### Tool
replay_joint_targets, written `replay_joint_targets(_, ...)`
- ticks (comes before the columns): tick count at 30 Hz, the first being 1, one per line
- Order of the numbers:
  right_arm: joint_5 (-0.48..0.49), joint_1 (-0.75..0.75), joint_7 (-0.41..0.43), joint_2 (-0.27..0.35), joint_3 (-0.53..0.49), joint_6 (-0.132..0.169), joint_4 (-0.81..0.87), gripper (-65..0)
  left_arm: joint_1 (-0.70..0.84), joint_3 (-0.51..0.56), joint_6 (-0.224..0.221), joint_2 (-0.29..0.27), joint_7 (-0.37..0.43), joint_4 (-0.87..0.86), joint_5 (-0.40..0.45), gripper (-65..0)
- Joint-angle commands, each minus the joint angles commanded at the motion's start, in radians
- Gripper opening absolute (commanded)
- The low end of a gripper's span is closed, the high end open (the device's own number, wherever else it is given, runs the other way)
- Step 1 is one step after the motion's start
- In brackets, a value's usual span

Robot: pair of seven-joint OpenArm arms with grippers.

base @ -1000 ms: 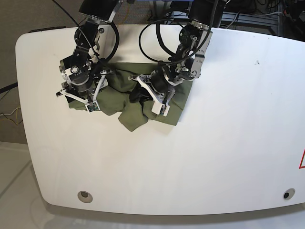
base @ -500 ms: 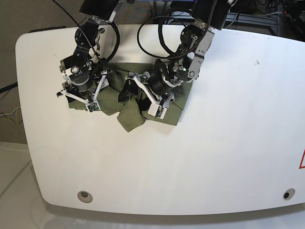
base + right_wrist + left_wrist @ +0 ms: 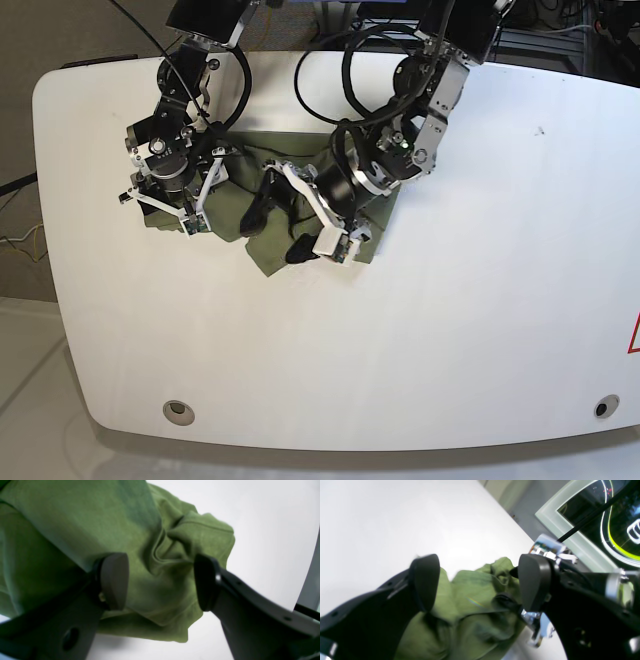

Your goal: Fold the T-shirt properly

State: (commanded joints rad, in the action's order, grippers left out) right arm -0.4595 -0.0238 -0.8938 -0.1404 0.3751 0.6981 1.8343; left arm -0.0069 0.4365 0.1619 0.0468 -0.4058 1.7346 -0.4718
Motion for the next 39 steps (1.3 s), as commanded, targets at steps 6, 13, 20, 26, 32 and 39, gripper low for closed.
replay_joint_targets(6,0.002,0.000,0.000,0.000,0.000,0.000,0.009,-25.6,0.031,-0.051,-0.005,0.066,0.002,0.005,0.000,-18.3)
replay_joint_targets(13,0.003,0.018,0.000,-0.002,-0.002,0.000,0.017,-25.6,0.083,-0.092,0.000,0.110,0.005,-0.014,0.000,-18.3)
replay_joint_targets(20,0.005,0.031,0.000,-0.008,-0.009,0.000,0.068,-25.6,0.120,-0.089,0.000,0.137,0.089,-0.117,0.000,-18.3)
replay_joint_targets(26,0.003,0.032,0.000,-0.014,-0.092,0.000,0.110,-25.6,0.149,-0.089,0.002,0.138,0.187,-0.227,0.000,-20.0)
replay_joint_targets(32,0.002,0.032,0.000,-0.017,-0.163,0.000,0.123,-25.6,0.149,-0.066,0.003,0.138,0.242,-0.327,0.000,-45.1)
replay_joint_targets(39,0.003,0.034,0.000,-0.017,-0.292,0.000,0.123,-25.6,0.140,-0.058,0.052,0.138,0.261,-0.390,0.000,-53.1)
